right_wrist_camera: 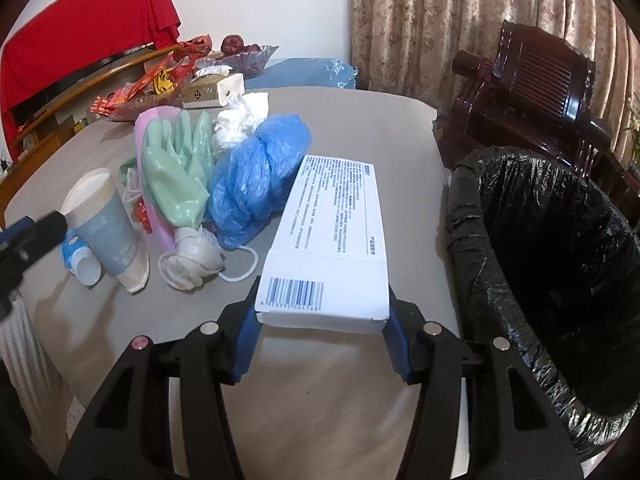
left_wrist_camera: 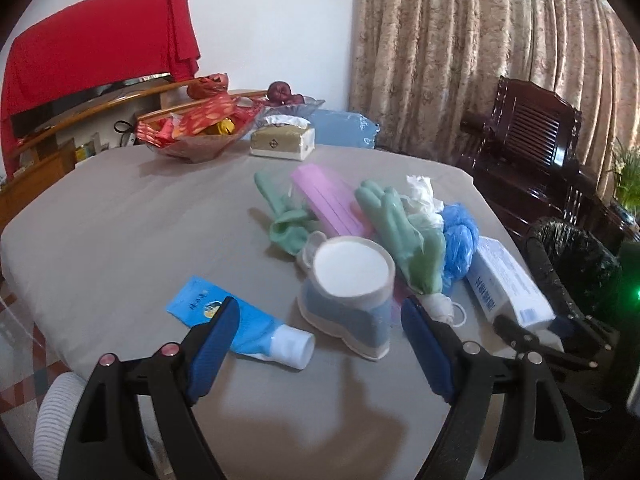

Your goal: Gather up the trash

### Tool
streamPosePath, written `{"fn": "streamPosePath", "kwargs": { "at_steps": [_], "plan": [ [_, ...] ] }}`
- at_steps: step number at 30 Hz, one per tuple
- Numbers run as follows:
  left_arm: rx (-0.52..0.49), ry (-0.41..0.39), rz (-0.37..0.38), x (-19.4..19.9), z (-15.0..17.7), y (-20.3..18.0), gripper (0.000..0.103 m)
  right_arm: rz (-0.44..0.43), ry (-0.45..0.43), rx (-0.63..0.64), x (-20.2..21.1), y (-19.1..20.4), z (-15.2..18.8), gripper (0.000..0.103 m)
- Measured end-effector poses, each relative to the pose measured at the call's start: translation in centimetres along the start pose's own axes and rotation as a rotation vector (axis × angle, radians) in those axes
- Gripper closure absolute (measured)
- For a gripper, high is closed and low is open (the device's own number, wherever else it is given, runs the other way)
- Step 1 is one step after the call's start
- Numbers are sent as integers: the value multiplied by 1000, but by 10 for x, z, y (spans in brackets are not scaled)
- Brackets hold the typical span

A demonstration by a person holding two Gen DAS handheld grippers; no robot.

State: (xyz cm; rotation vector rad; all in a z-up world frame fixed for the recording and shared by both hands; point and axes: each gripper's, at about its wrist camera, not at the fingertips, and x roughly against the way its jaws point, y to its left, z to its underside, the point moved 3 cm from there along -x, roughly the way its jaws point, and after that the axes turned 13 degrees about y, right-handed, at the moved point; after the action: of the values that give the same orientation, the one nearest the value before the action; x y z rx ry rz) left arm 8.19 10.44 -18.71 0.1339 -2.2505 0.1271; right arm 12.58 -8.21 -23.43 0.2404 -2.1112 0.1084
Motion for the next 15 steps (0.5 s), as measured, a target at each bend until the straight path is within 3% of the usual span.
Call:
{"fn": "streamPosePath", "kwargs": {
  "at_steps": [9, 12, 15],
  "plan": [
    [-17, 8, -22, -29, -10, -15, 24, 10, -2, -13, 2, -8, -3, 51],
    [-18, 33, -6, -38, -11, -15, 49, 10, -7, -9, 4, -8, -5, 52],
    [-26, 23, 3, -34, -12, -15, 53, 15, -29, 1, 10, -7, -7, 52]
  ]
}}
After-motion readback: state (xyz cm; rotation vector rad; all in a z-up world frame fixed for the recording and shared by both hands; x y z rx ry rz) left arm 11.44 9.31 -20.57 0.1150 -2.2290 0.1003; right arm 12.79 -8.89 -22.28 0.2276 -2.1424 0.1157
